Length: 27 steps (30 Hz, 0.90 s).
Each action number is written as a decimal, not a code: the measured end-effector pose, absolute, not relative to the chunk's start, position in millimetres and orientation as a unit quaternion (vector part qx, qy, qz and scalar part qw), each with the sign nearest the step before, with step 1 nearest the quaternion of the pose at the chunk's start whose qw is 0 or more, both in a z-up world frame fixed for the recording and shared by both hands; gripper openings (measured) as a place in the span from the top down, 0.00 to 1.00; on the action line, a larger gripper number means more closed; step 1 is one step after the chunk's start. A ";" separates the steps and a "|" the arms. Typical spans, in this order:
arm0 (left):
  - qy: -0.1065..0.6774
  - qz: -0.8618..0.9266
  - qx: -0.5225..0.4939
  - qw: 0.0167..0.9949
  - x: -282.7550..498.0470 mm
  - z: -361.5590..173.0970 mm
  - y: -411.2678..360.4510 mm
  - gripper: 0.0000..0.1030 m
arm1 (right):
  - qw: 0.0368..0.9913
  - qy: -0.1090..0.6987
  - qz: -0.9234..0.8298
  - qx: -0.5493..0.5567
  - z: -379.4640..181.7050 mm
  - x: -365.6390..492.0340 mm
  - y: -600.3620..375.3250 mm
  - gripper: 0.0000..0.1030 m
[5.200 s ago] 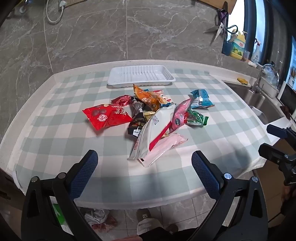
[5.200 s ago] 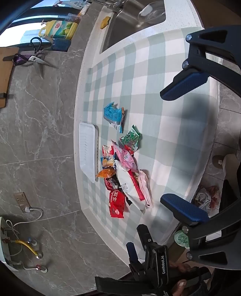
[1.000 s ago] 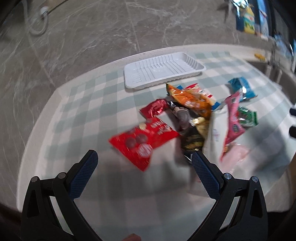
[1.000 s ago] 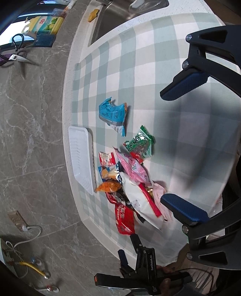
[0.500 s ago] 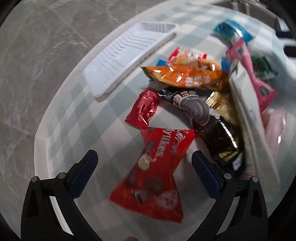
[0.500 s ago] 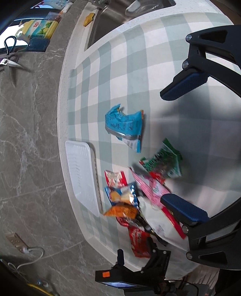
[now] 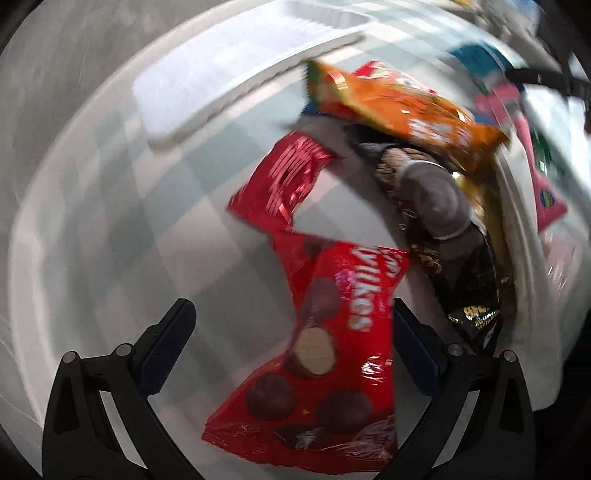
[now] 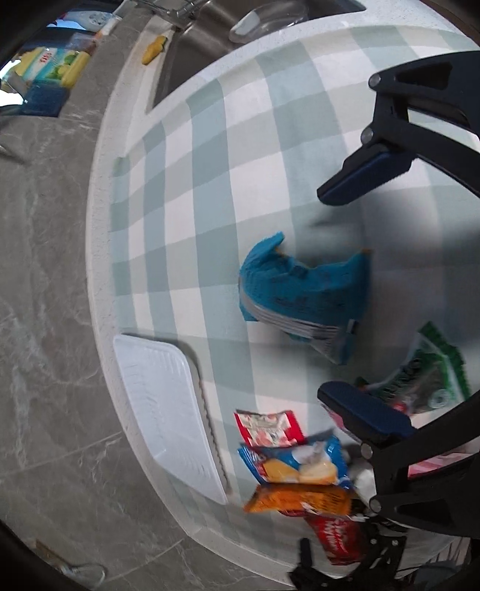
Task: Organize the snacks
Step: 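Grasp the red candy bag with the left tool while the right tool grasps the blue wrapper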
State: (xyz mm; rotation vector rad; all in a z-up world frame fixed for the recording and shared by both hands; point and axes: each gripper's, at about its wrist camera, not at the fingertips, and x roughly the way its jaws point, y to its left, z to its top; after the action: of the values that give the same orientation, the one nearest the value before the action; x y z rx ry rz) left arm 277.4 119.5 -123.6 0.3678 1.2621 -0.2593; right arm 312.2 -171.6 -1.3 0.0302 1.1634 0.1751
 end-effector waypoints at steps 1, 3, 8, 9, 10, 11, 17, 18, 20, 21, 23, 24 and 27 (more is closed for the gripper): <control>0.591 -0.123 0.158 0.781 280.1 -125.2 123.4 0.00 | 0.828 0.555 0.079 0.013 -5.2 317.4 -170.6 0.09; 0.600 -0.130 0.140 0.777 285.1 -129.5 129.7 0.00 | 0.823 0.562 0.076 0.015 -10.9 323.8 -169.0 0.12; 0.600 -0.144 0.140 0.774 293.9 -136.7 135.2 0.00 | 0.807 0.585 0.074 0.039 -22.3 335.8 -171.1 0.39; 0.600 -0.147 0.140 0.774 292.8 -138.1 134.8 0.00 | 0.802 0.590 0.077 0.047 -25.1 337.7 -171.8 0.43; 0.602 -0.150 0.141 0.772 295.4 -139.7 135.3 0.00 | 0.797 0.596 0.080 0.054 -27.9 339.6 -172.6 0.52; 0.601 -0.152 0.143 0.772 296.7 -140.5 135.5 0.01 | 0.796 0.598 0.081 0.055 -28.9 340.0 -172.3 0.53; 0.595 -0.191 0.140 0.768 287.3 -133.1 116.6 0.44 | 0.797 0.593 0.100 0.058 -26.4 338.5 -172.9 0.55; 0.593 -0.192 0.140 0.769 286.4 -132.5 115.3 0.48 | 0.796 0.593 0.102 0.067 -26.7 338.9 -175.4 0.55; 0.590 -0.192 0.140 0.771 287.1 -132.4 112.8 0.58 | 0.792 0.594 0.109 0.086 -26.7 337.8 -180.8 0.55; 0.591 -0.190 0.135 0.772 287.9 -132.4 112.8 0.60 | 0.792 0.594 0.110 0.093 -26.2 337.3 -182.4 0.55; 0.591 -0.184 0.124 0.775 289.5 -132.1 115.7 0.66 | 0.790 0.591 0.117 0.114 -24.6 335.4 -188.1 0.55; 0.592 -0.186 0.116 0.775 289.9 -130.3 119.5 0.67 | 0.790 0.589 0.117 0.121 -23.5 333.9 -190.4 0.55; 0.597 -0.186 0.091 0.775 285.8 -124.2 134.5 0.69 | 0.790 0.586 0.119 0.134 -20.6 329.7 -196.0 0.55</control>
State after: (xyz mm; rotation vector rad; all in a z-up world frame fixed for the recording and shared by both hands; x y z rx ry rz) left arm 285.8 134.5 -124.2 0.1963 1.2912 -0.4023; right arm 329.7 -196.0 -20.5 0.2891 1.2627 0.2560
